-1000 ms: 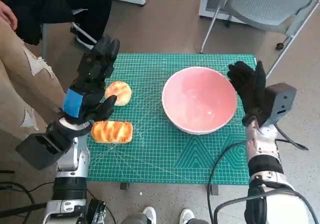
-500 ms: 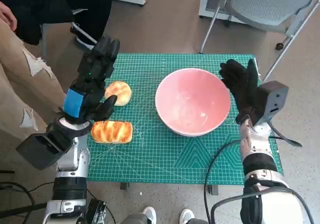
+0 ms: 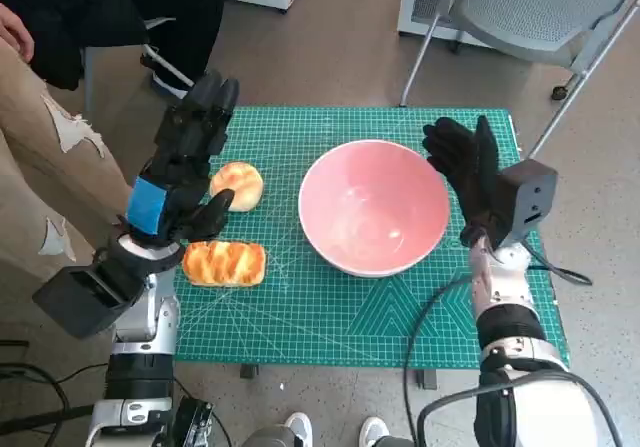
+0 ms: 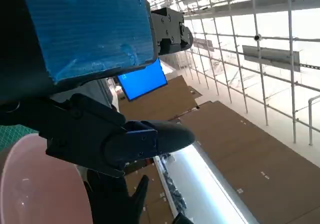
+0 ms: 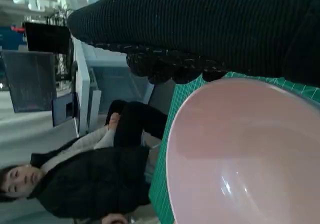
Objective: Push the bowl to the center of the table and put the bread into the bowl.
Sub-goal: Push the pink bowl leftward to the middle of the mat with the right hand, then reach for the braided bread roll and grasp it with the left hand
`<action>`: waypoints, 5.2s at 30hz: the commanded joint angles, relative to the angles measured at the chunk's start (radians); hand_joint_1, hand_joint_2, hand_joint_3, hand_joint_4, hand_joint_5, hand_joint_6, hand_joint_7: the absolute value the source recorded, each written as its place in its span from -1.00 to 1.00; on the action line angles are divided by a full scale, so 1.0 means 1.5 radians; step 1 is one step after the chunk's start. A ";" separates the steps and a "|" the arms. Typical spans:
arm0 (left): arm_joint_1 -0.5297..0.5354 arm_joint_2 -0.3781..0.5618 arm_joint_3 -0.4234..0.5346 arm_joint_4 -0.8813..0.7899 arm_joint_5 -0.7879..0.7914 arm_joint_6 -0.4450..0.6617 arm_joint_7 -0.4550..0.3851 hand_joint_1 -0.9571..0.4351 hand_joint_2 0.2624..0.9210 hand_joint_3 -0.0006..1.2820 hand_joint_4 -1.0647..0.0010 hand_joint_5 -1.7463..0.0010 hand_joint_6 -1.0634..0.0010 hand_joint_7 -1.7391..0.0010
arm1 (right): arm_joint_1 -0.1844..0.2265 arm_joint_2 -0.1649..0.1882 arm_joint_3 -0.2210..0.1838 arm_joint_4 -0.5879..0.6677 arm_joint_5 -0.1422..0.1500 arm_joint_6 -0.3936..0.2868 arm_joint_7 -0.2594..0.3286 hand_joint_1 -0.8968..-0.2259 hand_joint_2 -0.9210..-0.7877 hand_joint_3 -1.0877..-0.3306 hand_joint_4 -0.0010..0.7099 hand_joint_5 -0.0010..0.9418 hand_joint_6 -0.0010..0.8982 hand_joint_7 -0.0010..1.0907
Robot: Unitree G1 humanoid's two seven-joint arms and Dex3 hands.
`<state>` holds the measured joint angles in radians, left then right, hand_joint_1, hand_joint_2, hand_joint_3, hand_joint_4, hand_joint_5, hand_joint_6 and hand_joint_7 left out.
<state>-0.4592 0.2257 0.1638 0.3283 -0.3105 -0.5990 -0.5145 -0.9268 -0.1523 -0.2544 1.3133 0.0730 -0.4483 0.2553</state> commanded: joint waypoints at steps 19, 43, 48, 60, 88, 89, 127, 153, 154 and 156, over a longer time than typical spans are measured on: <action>0.021 0.000 -0.001 -0.020 0.007 -0.003 0.012 -0.70 1.00 -0.18 0.91 1.00 1.00 0.68 | -0.002 -0.025 -0.013 -0.017 0.005 -0.040 0.022 -0.30 -1.00 -0.17 -0.45 -0.99 -0.48 -0.99; 0.033 -0.012 -0.004 -0.053 0.008 -0.001 0.038 -0.69 1.00 -0.15 0.93 1.00 1.00 0.65 | 0.060 -0.011 0.025 -0.201 0.062 -0.325 0.166 -0.25 -1.00 -0.28 -0.44 -0.99 -0.45 -0.97; 0.031 -0.016 -0.007 -0.050 0.012 -0.005 0.040 -0.69 1.00 -0.15 0.93 1.00 1.00 0.66 | 0.074 -0.002 0.037 -0.233 0.076 -0.338 0.183 -0.25 -1.00 -0.27 -0.43 -0.99 -0.44 -0.96; 0.019 -0.017 -0.013 -0.022 0.012 -0.018 0.030 -0.70 1.00 -0.17 0.91 0.99 1.00 0.65 | 0.125 0.012 0.065 -0.323 0.089 -0.326 0.185 -0.30 -1.00 -0.24 -0.45 -1.00 -0.45 -0.96; 0.190 0.306 0.017 -0.525 0.287 0.570 -0.018 -0.05 0.27 -0.97 0.79 0.99 0.56 0.87 | 0.146 0.012 0.075 -0.366 0.093 -0.302 0.176 -0.31 -1.00 -0.23 -0.47 -1.00 -0.45 -0.95; 0.197 0.302 0.013 -0.547 0.314 0.593 -0.013 -0.02 0.25 -0.98 0.79 0.99 0.53 0.88 | 0.147 0.011 0.075 -0.368 0.093 -0.301 0.176 -0.30 -1.00 -0.23 -0.47 -1.00 -0.45 -0.95; 0.197 0.285 -0.197 -0.586 0.564 0.761 -0.030 -0.17 0.25 -0.99 0.64 1.00 0.24 1.00 | 0.145 0.011 0.078 -0.366 0.095 -0.294 0.163 -0.31 -1.00 -0.23 -0.47 -1.00 -0.48 -0.93; 0.142 0.270 -0.245 -0.477 0.609 0.780 -0.030 0.07 0.26 -1.00 0.66 1.00 0.26 1.00 | 0.160 0.005 0.083 -0.391 0.108 -0.277 0.169 -0.29 -1.00 -0.24 -0.47 -1.00 -0.49 -0.91; 0.142 0.269 -0.245 -0.472 0.609 0.776 -0.026 0.08 0.25 -1.00 0.66 1.00 0.26 1.00 | 0.160 0.005 0.083 -0.392 0.108 -0.277 0.170 -0.29 -1.00 -0.24 -0.47 -1.00 -0.49 -0.91; 0.143 0.268 -0.244 -0.464 0.610 0.771 -0.019 0.09 0.25 -1.00 0.66 1.00 0.26 1.00 | 0.161 0.005 0.083 -0.393 0.108 -0.277 0.169 -0.29 -1.00 -0.24 -0.47 -1.00 -0.49 -0.91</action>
<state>-0.2327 0.6300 -0.1986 -0.3873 0.5911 0.5766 -0.5638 -0.7178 -0.1408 -0.1347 0.7249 0.2323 -0.8777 0.5003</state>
